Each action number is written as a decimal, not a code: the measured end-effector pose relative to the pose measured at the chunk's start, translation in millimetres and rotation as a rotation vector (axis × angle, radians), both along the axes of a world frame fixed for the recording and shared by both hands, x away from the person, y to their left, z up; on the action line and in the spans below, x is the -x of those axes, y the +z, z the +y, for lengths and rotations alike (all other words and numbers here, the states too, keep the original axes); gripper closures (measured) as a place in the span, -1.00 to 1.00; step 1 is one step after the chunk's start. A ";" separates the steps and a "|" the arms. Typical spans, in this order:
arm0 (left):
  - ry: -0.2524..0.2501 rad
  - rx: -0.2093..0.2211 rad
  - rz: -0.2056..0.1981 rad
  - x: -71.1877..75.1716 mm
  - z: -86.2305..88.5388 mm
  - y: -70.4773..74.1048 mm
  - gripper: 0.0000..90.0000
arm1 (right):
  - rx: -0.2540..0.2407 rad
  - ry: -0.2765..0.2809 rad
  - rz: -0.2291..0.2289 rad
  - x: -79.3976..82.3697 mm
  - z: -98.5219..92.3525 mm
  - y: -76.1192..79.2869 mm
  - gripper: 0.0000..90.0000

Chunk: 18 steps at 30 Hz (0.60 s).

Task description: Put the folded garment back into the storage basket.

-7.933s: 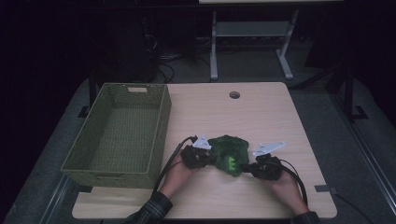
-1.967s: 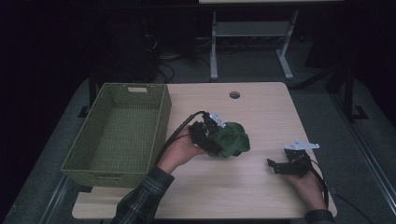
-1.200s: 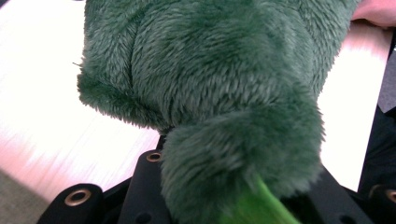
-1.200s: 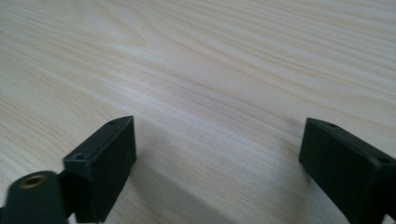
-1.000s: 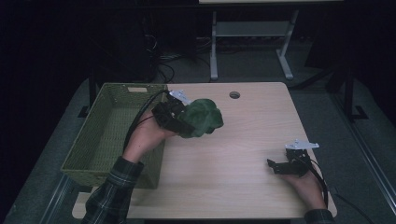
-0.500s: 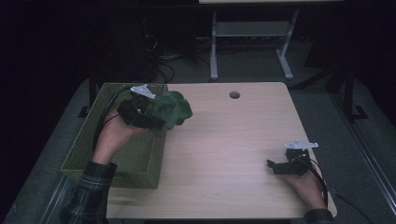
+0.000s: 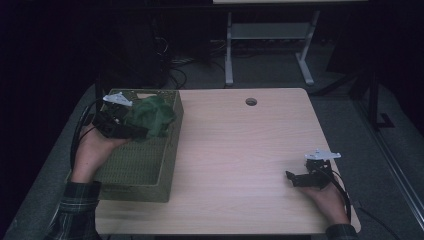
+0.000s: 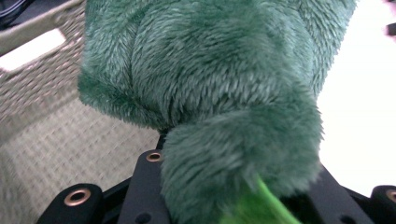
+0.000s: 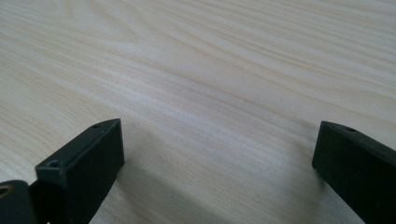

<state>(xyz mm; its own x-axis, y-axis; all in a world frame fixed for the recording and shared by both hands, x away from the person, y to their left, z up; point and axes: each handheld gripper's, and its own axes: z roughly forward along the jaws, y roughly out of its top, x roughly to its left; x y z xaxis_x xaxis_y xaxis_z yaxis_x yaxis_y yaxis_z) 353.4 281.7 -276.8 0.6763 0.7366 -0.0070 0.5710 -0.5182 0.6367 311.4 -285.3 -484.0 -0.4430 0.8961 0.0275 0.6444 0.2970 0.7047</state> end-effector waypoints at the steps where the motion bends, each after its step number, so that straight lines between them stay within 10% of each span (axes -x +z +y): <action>1: 0.007 -0.003 0.004 0.7 4.4 -2.1 0.47 | 0.000 0.000 0.000 0.0 0.0 0.0 -0.96; 18: 0.097 -0.050 0.051 -3.9 30.3 -56.6 0.47 | 0.001 0.001 0.000 0.0 0.0 -0.1 -0.96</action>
